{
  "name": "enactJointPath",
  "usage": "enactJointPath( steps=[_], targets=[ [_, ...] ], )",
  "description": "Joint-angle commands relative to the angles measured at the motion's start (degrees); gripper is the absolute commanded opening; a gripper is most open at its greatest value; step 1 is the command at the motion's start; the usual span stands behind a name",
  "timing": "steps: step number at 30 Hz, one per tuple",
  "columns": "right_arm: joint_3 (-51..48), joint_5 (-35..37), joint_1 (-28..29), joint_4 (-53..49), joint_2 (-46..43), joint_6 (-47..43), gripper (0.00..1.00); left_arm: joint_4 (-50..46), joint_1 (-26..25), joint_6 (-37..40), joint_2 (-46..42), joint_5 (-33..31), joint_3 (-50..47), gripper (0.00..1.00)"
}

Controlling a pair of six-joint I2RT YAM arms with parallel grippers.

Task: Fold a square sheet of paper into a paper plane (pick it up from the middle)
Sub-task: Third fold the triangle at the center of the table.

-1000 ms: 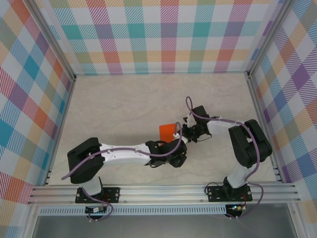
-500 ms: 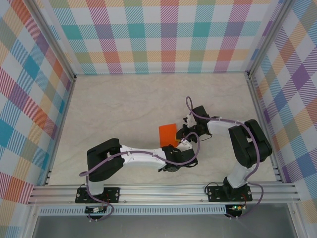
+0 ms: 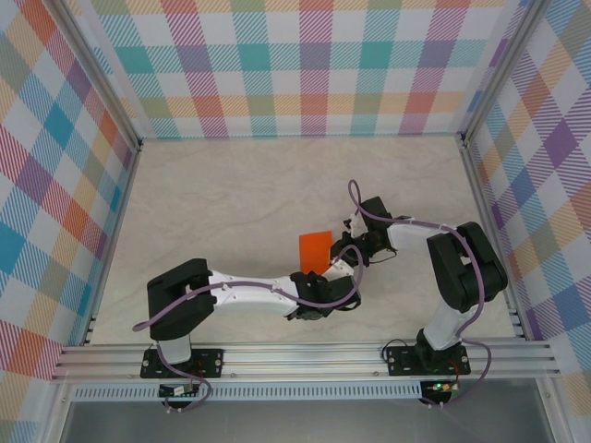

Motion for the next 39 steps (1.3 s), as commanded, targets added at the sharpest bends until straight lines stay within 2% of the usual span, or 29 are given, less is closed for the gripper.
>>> enactJointPath(
  steps=[1, 5, 7, 12, 16, 20, 24, 39],
  targets=[
    [0.85, 0.5, -0.49, -1.84, -1.62, -1.72, 0.15, 3.6, 2.03, 0.87, -3.82, 5.12, -2.84, 0.02],
    [1.78, 3.43, -0.83, -5.19, -3.24, -3.14, 0.2, 6.97, 4.41, 2.24, -6.6, 13.09, -5.8, 0.01],
    [1.87, 5.72, -1.27, -6.38, -4.93, -3.41, 0.26, 8.43, 5.77, 2.55, -7.73, 16.8, -6.95, 0.01],
    [2.74, 8.42, -1.68, -7.63, -8.36, -3.61, 0.31, 11.14, 8.56, 2.51, -9.34, 22.5, -9.31, 0.0],
    [4.12, 4.99, -1.67, -5.7, -7.45, -3.68, 0.23, 13.05, 10.47, 2.43, -10.88, 26.56, -11.17, 0.0],
    [7.47, 1.5, -0.88, -5.92, -2.51, -4.79, 0.15, 14.27, 12.48, 2.39, -12.02, 29.82, -12.41, 0.01],
    [10.98, 1.65, 0.43, -6.82, 2.13, -6.27, 0.14, 14.36, 13.86, 2.38, -12.43, 32.04, -12.91, 0.01],
    [20.89, 10.91, 3.4, -14.36, 16.18, -12.43, 0.12, 14.98, 18.48, 3.29, -11.63, 39.33, -13.53, 0.03]
  ],
)
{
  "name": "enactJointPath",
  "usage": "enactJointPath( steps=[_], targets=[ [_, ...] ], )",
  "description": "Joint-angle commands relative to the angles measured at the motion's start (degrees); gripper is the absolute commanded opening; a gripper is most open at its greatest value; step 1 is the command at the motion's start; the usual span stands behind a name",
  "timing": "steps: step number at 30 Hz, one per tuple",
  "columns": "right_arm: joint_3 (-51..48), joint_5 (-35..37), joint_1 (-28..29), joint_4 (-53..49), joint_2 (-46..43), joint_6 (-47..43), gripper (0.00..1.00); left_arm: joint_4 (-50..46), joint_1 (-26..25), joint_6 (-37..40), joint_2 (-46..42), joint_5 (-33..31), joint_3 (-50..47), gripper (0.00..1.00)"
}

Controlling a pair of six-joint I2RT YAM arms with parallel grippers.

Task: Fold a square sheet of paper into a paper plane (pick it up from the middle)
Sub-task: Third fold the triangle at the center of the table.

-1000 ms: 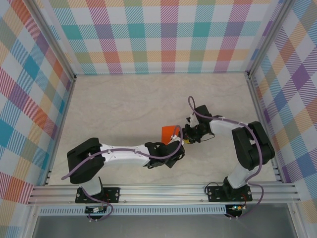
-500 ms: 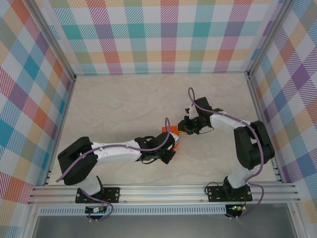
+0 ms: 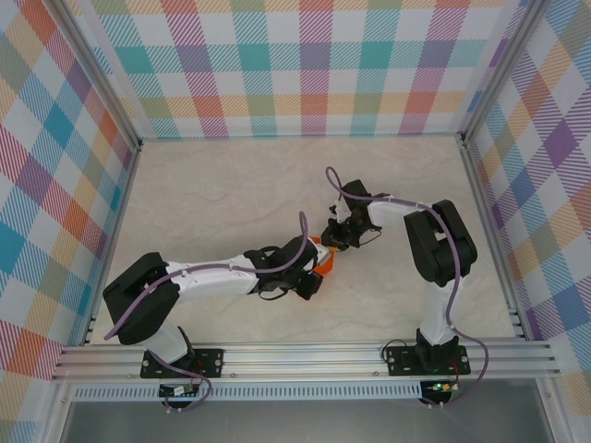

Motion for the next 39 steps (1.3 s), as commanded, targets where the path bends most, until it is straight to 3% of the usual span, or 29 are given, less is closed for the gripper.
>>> enactJointPath(
  steps=[1, 18, 39],
  targets=[
    [1.77, 3.58, 0.98, -3.72, 1.72, -2.99, 0.12, 1.17, 1.59, 1.42, -0.28, 2.85, -0.45, 0.04],
    [2.73, 6.37, 1.59, -5.4, 3.09, -4.17, 0.12, -0.7, 7.59, 1.46, 2.88, 4.98, 0.37, 0.06],
    [3.45, 6.57, 1.71, -6.16, 4.17, -4.24, 0.13, -3.94, 8.45, 2.9, 7.91, 1.48, 4.09, 0.08]
  ],
)
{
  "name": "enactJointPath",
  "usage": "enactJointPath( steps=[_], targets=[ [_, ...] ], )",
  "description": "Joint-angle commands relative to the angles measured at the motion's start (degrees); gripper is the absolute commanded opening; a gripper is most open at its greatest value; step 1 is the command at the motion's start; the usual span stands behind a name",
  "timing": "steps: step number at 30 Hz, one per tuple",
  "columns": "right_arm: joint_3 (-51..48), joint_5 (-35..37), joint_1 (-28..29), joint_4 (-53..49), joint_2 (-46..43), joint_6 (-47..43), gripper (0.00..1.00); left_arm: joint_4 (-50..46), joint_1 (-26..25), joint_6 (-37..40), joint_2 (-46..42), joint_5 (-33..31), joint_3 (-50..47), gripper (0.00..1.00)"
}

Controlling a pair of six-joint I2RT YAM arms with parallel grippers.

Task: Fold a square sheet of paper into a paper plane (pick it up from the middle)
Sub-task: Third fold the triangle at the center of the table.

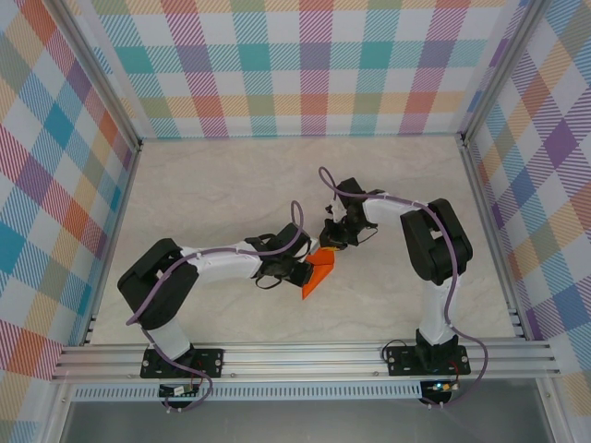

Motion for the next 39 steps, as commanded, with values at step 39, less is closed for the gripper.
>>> enactJointPath(
  steps=[39],
  targets=[
    [0.06, 3.82, 0.51, -2.51, 3.36, -1.51, 0.13, -0.79, 0.7, 0.52, 4.24, -3.31, 1.18, 0.08]
  ],
)
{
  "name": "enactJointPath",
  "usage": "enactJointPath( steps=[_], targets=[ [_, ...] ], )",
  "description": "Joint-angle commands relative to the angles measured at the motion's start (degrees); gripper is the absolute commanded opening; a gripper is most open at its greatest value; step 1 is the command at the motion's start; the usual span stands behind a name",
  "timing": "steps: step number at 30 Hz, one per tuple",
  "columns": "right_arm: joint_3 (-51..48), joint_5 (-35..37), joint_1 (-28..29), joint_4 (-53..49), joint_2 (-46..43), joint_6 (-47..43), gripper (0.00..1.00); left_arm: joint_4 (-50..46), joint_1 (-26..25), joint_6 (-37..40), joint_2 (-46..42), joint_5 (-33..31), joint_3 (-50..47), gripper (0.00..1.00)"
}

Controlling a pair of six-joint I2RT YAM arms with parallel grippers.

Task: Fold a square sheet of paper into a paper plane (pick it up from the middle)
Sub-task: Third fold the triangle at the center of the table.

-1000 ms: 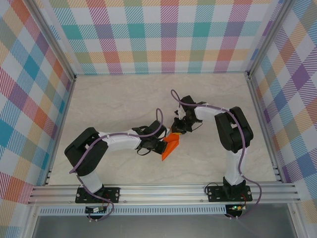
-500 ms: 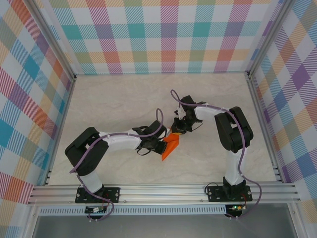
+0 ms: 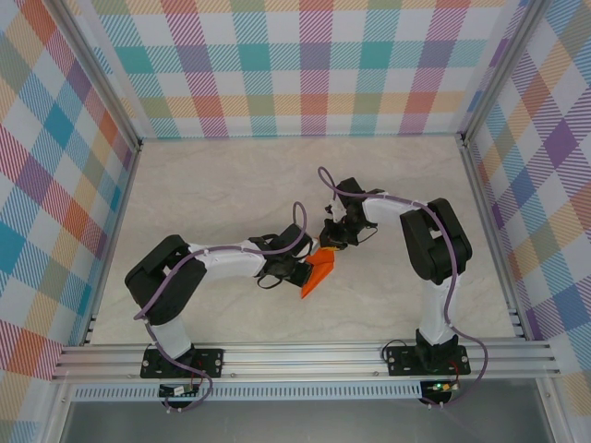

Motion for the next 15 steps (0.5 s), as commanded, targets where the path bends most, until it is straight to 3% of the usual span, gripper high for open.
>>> enactJointPath(
  steps=[1, 6, 15],
  targets=[
    [-0.36, 3.82, 0.5, -1.81, 2.92, -0.65, 0.14, -0.59, 0.44, -0.27, 1.56, -1.07, 0.1, 0.08],
    [-1.59, 3.73, 0.5, -0.41, -1.15, 1.11, 0.16, -0.25, 0.54, -0.76, 0.97, -0.87, -1.13, 0.08],
    [-12.8, 5.72, -0.82, 6.1, -19.75, 8.1, 0.21, 0.62, 0.51, -1.26, -0.29, -0.7, -3.4, 0.08]
  ],
)
